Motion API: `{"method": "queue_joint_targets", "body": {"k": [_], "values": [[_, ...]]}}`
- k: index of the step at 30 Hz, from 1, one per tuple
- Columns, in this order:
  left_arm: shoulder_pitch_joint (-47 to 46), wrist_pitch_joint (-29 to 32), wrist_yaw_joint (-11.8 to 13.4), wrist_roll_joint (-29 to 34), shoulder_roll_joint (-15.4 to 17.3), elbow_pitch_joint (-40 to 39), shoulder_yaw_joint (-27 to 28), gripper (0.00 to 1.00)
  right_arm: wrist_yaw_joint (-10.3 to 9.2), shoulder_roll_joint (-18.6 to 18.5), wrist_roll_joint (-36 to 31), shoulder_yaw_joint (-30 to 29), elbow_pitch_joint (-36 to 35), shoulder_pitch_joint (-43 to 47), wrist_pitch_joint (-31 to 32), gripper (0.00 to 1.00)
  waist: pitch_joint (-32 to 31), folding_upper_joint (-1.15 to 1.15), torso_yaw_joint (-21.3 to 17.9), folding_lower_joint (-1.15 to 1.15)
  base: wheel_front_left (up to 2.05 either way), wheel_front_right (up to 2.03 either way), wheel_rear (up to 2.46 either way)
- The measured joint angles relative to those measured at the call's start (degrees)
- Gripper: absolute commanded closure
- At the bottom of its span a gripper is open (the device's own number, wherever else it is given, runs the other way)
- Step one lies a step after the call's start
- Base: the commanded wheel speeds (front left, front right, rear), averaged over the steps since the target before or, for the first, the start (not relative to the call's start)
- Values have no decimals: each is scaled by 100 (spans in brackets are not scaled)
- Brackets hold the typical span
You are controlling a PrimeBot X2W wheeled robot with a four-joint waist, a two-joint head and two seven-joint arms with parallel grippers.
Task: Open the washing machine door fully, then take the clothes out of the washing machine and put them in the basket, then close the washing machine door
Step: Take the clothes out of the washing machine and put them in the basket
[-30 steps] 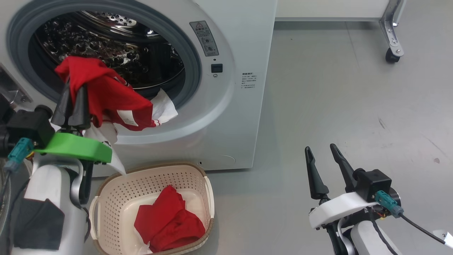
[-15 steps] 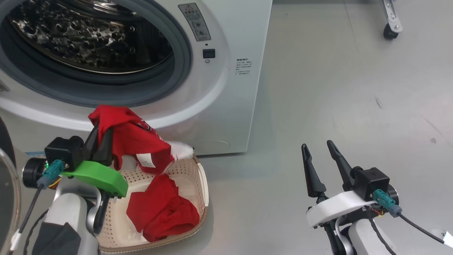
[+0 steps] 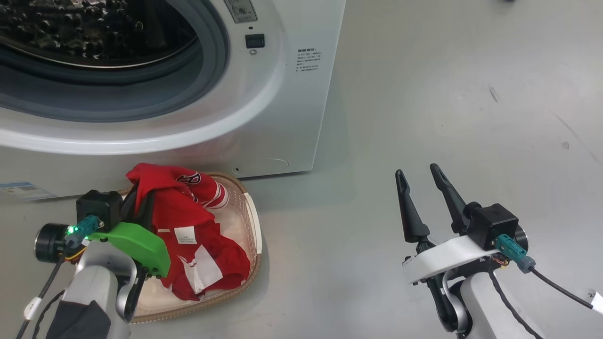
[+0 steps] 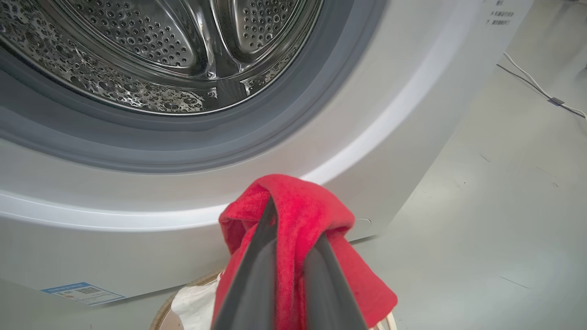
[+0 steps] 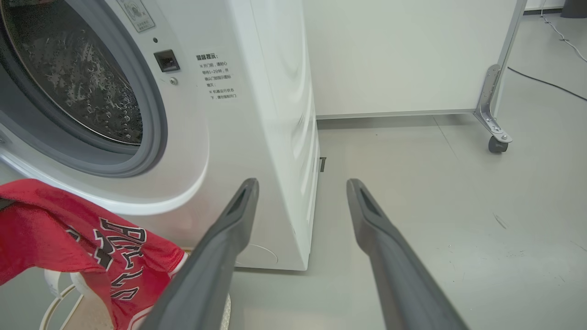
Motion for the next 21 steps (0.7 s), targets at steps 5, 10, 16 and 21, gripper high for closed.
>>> {"method": "queue_joint_targets", "body": {"k": [5,10,16,21], "values": [[-66,74,1,7,4,192,-43,100,0,-1,0,16,-37,-116,0,0,290,0,-121,0,0,0,0],[-229,134,1,71,32,412,-78,100,-1,-1,-19,14,-56,-197,0,0,514,0,-203,0,0,0,0],[-432,196,1,152,76,684,-91,100,-7,-1,-43,-27,-119,-299,-1,0,772,0,-269,0,0,0,0],[-600,229,9,156,100,988,-74,100,-9,-1,-87,-42,-155,-367,-1,0,993,0,-290,0,0,0,0]]}}
